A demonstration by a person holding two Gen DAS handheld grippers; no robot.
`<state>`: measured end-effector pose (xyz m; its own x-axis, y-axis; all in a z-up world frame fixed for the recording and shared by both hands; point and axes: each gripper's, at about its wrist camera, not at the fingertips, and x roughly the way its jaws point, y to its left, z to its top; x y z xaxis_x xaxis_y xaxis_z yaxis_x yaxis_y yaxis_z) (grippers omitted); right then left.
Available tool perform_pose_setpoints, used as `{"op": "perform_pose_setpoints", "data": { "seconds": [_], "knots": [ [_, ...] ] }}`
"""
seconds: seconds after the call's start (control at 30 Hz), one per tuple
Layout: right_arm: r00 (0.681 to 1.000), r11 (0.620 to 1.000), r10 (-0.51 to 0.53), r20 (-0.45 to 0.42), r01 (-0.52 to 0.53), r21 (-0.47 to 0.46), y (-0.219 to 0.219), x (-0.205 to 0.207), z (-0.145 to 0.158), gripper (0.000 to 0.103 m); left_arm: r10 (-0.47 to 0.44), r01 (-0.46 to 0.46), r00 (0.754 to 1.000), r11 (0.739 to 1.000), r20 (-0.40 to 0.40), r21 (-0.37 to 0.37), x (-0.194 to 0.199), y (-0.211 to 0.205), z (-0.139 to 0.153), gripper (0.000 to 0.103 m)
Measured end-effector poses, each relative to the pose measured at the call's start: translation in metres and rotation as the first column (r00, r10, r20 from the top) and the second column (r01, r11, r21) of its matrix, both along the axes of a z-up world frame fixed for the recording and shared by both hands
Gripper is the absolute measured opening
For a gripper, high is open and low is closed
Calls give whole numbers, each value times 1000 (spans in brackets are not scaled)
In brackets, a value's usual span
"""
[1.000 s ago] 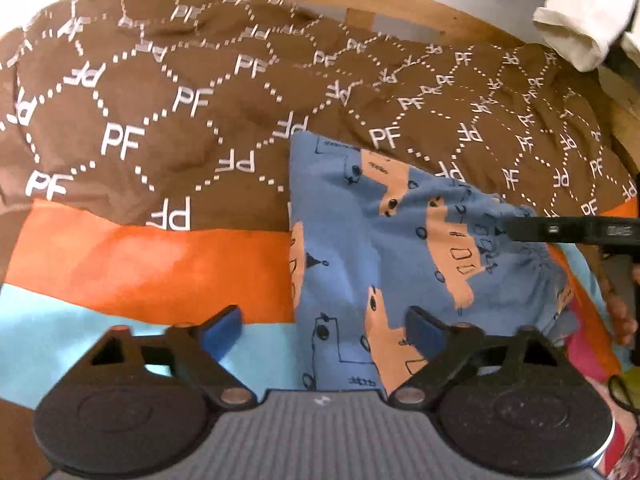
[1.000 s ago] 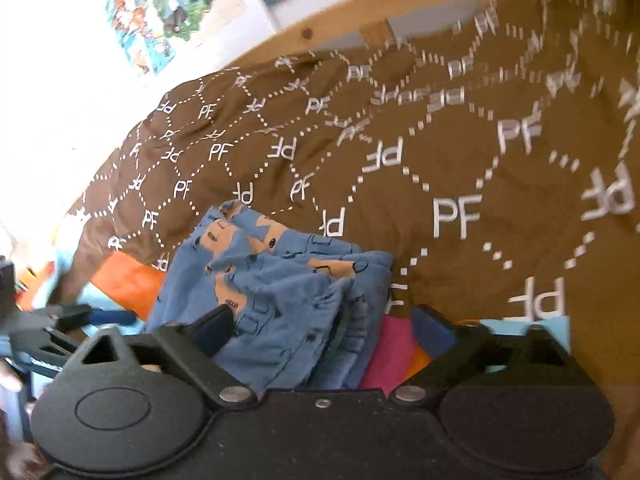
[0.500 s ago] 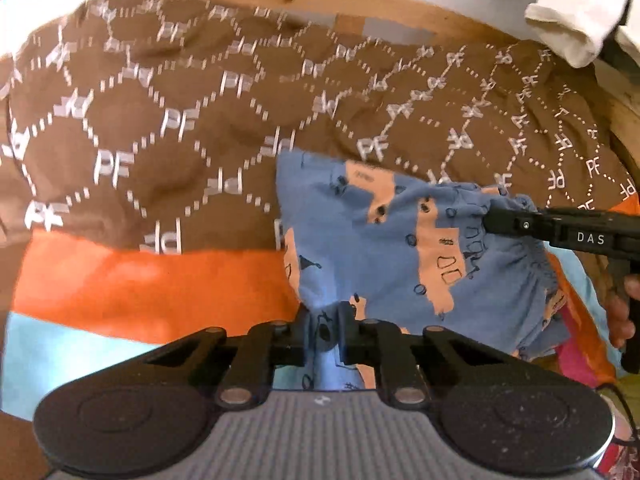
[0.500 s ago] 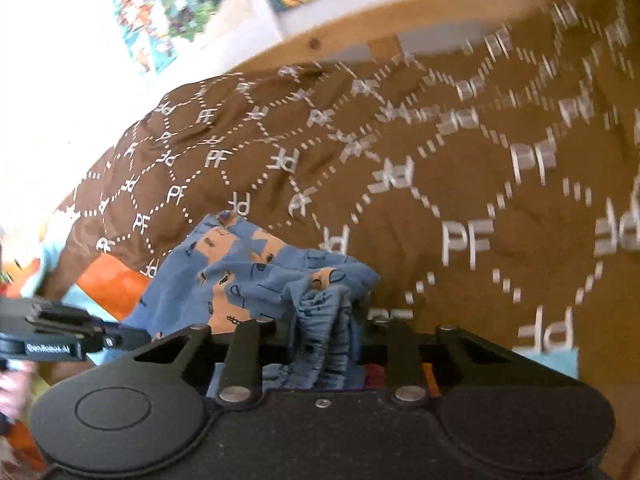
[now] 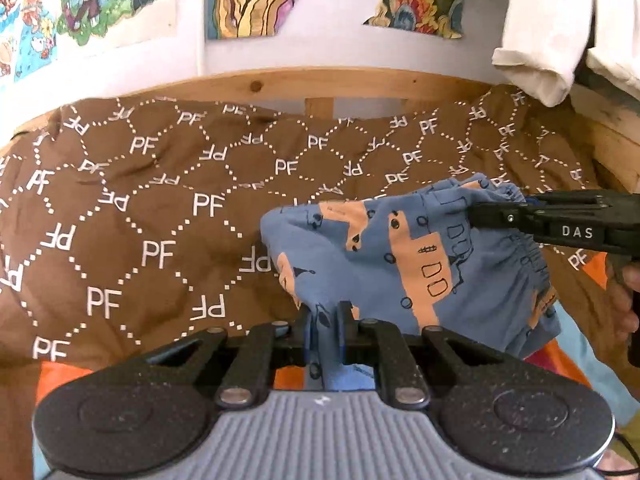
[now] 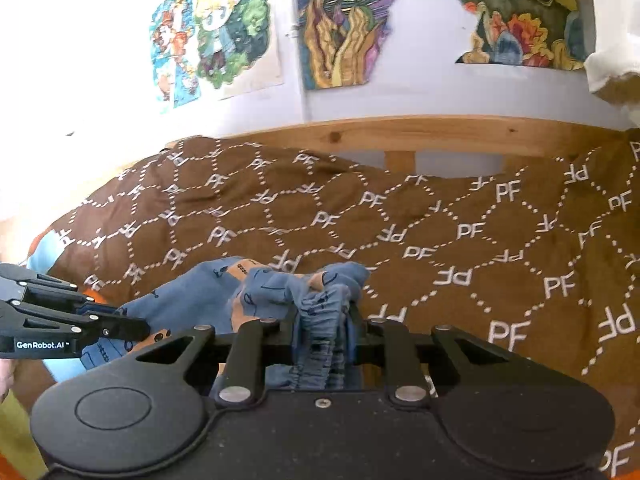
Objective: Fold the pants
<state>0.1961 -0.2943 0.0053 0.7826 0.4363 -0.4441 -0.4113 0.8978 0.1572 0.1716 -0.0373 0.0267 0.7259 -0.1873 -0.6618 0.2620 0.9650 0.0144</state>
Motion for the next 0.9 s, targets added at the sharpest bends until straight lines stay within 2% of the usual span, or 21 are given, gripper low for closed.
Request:
{"op": "perform_pose_setpoints", "data": {
  "seconds": [0.1,0.2,0.33,0.4,0.43,0.47,0.53,0.6,0.67,0.73,0.83,0.9],
  "knots": [
    [999,1000,-19,-43,20,7,-2,13,-9,23,20,-20,998,1000,-55,-6,10,2,-16,13],
    [997,999,-42,-70,40,-30,0,17,-21,29,45,-46,992,999,-116,-10,12,7,-31,14],
    [992,993,-106,-70,103,-50,-3,14,-26,41,63,-60,991,998,-121,29,7,15,-36,23],
    [990,992,-122,-64,119,-45,-8,11,-25,48,75,-73,989,997,-125,21,5,20,-33,38],
    [989,990,-133,-58,130,-50,-9,8,-23,61,86,-85,989,996,-124,13,3,23,-31,50],
    [989,989,-143,-46,140,-52,-10,3,-21,72,97,-97,988,995,-123,6,0,25,-29,57],
    [989,988,-150,-22,148,-52,-11,-7,-16,78,111,-113,987,994,-117,-9,-5,29,-25,62],
    [988,986,-154,-2,153,-60,-8,-18,-10,82,118,-120,987,993,-111,-14,-13,30,-20,71],
    [987,985,-160,21,161,-65,-5,-31,-6,93,125,-127,987,992,-96,-8,-20,28,-17,84],
    [985,983,-166,46,169,-70,-2,-44,-1,98,125,-126,989,992,-78,-2,-28,25,-12,91],
    [982,981,-177,71,182,-65,2,-64,5,102,123,-123,991,992,-52,6,-38,20,-5,100],
    [979,980,-188,78,192,-54,3,-77,8,102,125,-125,991,992,-41,7,-43,18,-1,102]
  ]
}}
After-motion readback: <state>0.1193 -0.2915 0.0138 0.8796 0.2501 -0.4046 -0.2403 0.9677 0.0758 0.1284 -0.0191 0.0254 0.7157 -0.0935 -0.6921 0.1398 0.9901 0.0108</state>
